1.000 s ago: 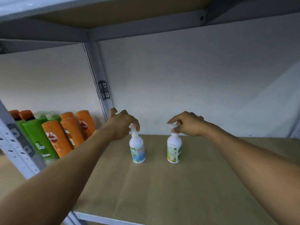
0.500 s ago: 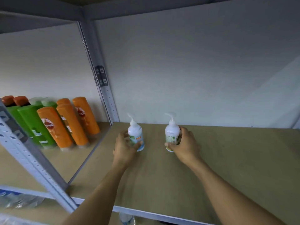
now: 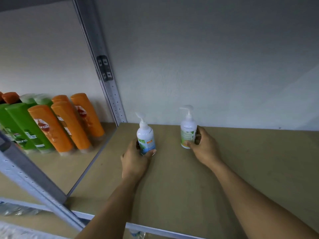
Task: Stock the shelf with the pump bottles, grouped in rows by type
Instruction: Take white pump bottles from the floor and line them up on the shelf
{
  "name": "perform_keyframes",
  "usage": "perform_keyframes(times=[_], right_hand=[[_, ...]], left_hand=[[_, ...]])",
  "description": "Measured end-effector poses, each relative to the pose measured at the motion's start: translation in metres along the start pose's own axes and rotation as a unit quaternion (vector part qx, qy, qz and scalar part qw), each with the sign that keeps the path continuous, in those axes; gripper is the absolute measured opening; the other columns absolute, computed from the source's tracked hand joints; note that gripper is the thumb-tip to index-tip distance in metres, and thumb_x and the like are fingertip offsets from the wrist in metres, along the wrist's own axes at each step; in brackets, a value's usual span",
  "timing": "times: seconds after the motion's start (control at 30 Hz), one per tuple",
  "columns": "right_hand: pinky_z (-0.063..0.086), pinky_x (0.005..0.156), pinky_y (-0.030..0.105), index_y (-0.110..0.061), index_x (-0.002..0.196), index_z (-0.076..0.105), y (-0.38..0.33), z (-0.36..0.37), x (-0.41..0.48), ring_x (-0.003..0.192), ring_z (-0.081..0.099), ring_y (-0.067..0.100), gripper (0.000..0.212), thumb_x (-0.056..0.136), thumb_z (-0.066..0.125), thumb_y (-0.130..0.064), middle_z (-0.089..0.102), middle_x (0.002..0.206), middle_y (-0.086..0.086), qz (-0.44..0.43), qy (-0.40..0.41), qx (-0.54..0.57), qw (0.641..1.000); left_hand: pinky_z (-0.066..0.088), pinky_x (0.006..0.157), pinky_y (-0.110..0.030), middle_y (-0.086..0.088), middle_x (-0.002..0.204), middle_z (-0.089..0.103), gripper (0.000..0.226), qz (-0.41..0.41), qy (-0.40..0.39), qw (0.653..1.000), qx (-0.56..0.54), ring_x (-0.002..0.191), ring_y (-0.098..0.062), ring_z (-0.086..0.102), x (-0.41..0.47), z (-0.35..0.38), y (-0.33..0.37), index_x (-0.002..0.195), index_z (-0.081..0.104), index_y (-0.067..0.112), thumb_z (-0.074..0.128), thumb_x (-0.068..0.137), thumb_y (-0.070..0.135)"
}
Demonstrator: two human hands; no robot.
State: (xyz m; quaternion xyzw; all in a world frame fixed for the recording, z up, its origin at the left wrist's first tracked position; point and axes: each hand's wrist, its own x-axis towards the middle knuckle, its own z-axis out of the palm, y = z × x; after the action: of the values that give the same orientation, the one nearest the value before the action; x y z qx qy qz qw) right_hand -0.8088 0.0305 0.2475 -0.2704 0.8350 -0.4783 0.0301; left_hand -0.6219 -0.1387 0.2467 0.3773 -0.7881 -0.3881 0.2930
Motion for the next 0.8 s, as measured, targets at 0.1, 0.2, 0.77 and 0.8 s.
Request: perform_keyframes(times=[0.1,0.2,0.77,0.8], right_hand=[[0.054,0.095,0.038,-0.05,0.125,0.049,0.009,-0.001,0.008,0.1,0.067,-0.002,0.059,0.075,0.079,-0.042,0.069,0.108,-0.027,-0.014,-0.016,0.016,1.0],[0.052,0.098,0.035,-0.046,0.131,0.048,0.013,0.002,0.014,0.105,0.066,0.001,0.06,0.08,0.079,-0.038,0.069,0.114,-0.023,-0.022,-0.006,0.02,1.0],[0.049,0.096,0.044,-0.033,0.133,0.049,0.017,0.022,0.043,0.097,0.067,0.013,0.056,0.082,0.072,-0.03,0.067,0.102,-0.02,-0.099,0.02,-0.034,0.994],[0.049,0.095,0.044,-0.033,0.132,0.049,0.019,0.022,0.045,0.097,0.067,0.015,0.055,0.082,0.072,-0.031,0.068,0.104,-0.018,-0.098,0.017,-0.025,0.995]], left_hand=[[0.044,0.104,-0.047,0.03,0.096,0.065,0.037,0.004,-0.002,1.0,0.005,0.099,0.002,0.06,0.001,0.0,-0.001,0.097,0.052,0.044,0.08,0.074,0.051],[0.044,0.104,-0.048,0.029,0.095,0.065,0.036,0.006,0.001,1.0,0.007,0.098,0.003,0.06,0.002,0.002,-0.002,0.097,0.052,0.043,0.08,0.075,0.05],[0.051,0.095,-0.047,0.03,0.098,0.068,0.041,-0.003,0.024,0.999,0.026,0.097,0.001,0.063,0.006,0.01,-0.006,0.103,0.055,0.046,0.081,0.073,0.055],[0.053,0.092,-0.043,0.028,0.1,0.068,0.043,-0.003,0.022,1.0,0.023,0.097,0.0,0.064,0.005,0.009,-0.004,0.107,0.057,0.043,0.082,0.073,0.053]])
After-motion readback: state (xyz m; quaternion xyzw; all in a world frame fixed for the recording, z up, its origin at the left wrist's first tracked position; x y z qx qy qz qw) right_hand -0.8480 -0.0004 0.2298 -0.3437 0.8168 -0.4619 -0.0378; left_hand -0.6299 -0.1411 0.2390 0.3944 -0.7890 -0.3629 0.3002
